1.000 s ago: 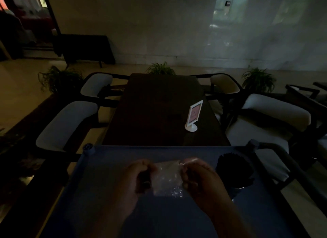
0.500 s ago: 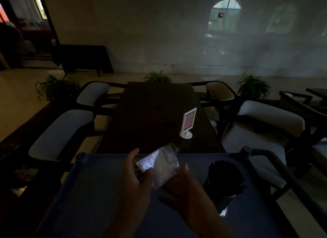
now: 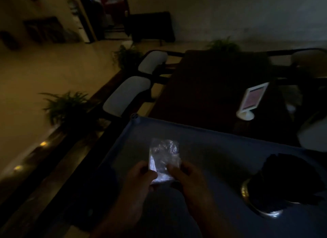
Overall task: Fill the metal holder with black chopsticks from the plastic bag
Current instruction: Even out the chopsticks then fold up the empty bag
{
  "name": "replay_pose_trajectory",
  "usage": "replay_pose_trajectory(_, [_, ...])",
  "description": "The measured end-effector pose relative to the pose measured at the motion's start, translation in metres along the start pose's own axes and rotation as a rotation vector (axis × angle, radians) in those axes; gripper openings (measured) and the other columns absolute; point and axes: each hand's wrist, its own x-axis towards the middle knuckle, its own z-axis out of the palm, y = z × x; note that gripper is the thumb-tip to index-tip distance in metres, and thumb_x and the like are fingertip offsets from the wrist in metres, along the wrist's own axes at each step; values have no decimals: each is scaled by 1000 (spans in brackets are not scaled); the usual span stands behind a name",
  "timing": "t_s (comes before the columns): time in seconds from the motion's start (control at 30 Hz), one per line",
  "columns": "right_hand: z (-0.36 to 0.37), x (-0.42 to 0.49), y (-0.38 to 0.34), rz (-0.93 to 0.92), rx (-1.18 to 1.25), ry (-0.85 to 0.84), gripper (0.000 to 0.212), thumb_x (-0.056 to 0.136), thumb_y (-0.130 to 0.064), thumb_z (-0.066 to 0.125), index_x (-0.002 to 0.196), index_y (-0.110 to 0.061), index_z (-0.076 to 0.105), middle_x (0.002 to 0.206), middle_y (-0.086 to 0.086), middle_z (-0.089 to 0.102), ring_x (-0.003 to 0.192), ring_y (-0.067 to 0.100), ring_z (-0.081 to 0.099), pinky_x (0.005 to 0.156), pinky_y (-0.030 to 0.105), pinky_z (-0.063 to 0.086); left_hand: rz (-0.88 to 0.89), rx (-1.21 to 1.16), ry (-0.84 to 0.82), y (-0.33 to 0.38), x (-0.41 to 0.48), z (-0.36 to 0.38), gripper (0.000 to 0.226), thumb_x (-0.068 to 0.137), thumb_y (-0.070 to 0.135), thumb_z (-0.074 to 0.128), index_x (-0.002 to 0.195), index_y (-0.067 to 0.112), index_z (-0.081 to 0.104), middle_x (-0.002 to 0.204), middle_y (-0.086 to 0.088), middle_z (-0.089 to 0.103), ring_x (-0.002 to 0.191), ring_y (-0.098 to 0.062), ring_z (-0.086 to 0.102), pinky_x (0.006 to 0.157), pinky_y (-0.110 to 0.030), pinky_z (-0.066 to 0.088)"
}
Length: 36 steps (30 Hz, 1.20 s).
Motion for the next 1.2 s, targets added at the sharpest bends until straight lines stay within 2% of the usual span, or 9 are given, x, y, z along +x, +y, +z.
replay_pose_trajectory(0.17, [53, 9, 41, 60, -163, -168, 17, 90, -15, 65, 100, -28, 70, 101, 2, 77, 88, 15, 74, 75, 31, 60, -165, 149, 31, -23, -14, -71, 21, 94, 19, 56, 113, 14, 63, 119, -11, 66, 100, -20, 66, 82, -34, 54])
replay_pose_trajectory(0.37, [156, -1, 104, 50, -423, -406, 24, 91, -9, 63, 96, -32, 62, 96, -4, 69, 85, 13, 72, 70, 29, 59, -4, 66, 241, -80, -59, -184, 21, 95, 17, 59, 100, -3, 61, 100, -34, 59, 83, -44, 65, 71, -55, 55])
replay_pose_trajectory(0.5, [221, -15, 163, 113, -498, -468, 32, 93, -4, 60, 86, -34, 72, 84, -4, 74, 77, 25, 69, 65, 39, 56, -10, -8, 328, -133, -89, -257, 24, 93, 17, 63, 74, 29, 70, 67, 7, 68, 61, -9, 67, 55, -25, 53])
replay_pose_trajectory(0.7, [303, -49, 271, 384, -585, -542, 11, 96, -3, 55, 99, -6, 65, 80, 10, 68, 63, 22, 64, 47, 26, 49, -204, -270, 446, -229, -135, -344, 24, 95, 15, 58, 75, 26, 67, 63, 17, 68, 56, 5, 64, 48, -7, 46])
replay_pose_trajectory(0.83, [336, -53, 344, 474, -780, -591, 14, 96, -11, 58, 106, -4, 67, 84, 8, 67, 68, 19, 64, 53, 27, 50, -460, -544, 582, -307, -157, -381, 26, 92, 10, 61, 117, 9, 64, 112, -13, 68, 93, -23, 70, 68, -32, 60])
replay_pose_trajectory(0.9, [345, -50, 386, 540, -849, -622, 16, 96, -7, 57, 95, -17, 70, 77, -1, 70, 69, 17, 66, 55, 26, 53, -522, -586, 661, -348, -161, -392, 24, 87, 1, 63, 104, 18, 70, 106, -11, 71, 96, -28, 69, 79, -42, 59])
replay_pose_trajectory(1.0, [350, -45, 464, 592, -1004, -692, 26, 93, -2, 55, 89, -24, 69, 70, -6, 69, 67, 12, 67, 56, 21, 52, -629, -613, 772, -419, -162, -404, 40, 84, -8, 62, 75, 30, 69, 81, 2, 71, 75, -17, 69, 66, -33, 59])
replay_pose_trajectory(1.13, [339, -31, 559, 616, -1207, -759, 14, 90, 0, 57, 98, -6, 67, 93, 17, 68, 89, 33, 66, 77, 45, 56, -781, -598, 872, -514, -147, -407, 36, 81, -11, 58, 77, 24, 63, 96, -17, 69, 86, -29, 68, 78, -44, 60])
replay_pose_trajectory(1.2, [330, -16, 613, 614, -1285, -777, 13, 88, 0, 59, 98, 2, 67, 92, 19, 66, 90, 35, 65, 76, 42, 54, -832, -569, 895, -570, -134, -406, 38, 79, -10, 57, 75, 27, 62, 95, -15, 69, 89, -31, 67, 80, -47, 59])
